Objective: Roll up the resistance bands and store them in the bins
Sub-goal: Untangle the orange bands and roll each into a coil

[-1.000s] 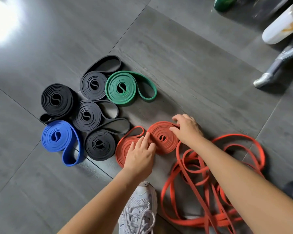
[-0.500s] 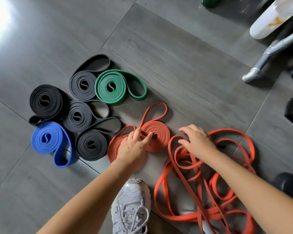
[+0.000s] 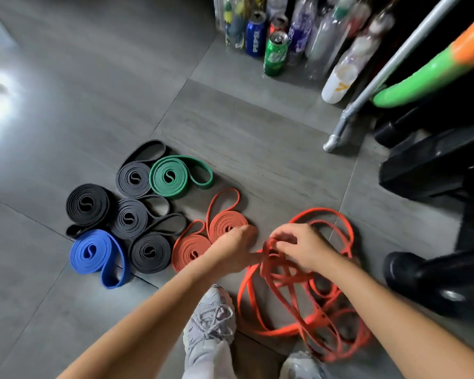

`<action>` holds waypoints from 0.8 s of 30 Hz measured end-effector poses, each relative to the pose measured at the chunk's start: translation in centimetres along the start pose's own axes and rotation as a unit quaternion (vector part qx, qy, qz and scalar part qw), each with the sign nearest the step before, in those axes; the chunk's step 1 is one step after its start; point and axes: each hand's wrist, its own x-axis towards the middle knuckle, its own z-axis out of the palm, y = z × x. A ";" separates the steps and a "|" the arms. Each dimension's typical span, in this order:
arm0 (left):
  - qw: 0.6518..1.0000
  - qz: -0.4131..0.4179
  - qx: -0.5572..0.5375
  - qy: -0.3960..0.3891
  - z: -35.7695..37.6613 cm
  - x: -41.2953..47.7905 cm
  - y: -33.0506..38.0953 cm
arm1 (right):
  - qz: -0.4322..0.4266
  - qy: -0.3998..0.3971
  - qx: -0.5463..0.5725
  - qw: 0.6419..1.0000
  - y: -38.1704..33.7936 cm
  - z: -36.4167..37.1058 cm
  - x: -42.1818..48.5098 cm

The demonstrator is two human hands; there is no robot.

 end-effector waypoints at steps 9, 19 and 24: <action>0.984 0.153 -0.096 -0.008 -6.6 -11.6 12.1 | -0.058 0.166 0.172 0.969 -8.8 -6.9 -13.8; 0.900 0.295 -0.298 0.122 -12.6 -25.7 20.8 | -0.167 0.198 0.088 0.962 -17.5 -9.9 -25.2; 0.814 0.365 -0.424 0.159 -14.0 -31.9 23.3 | -0.182 0.208 0.040 0.960 -18.3 -9.6 -28.8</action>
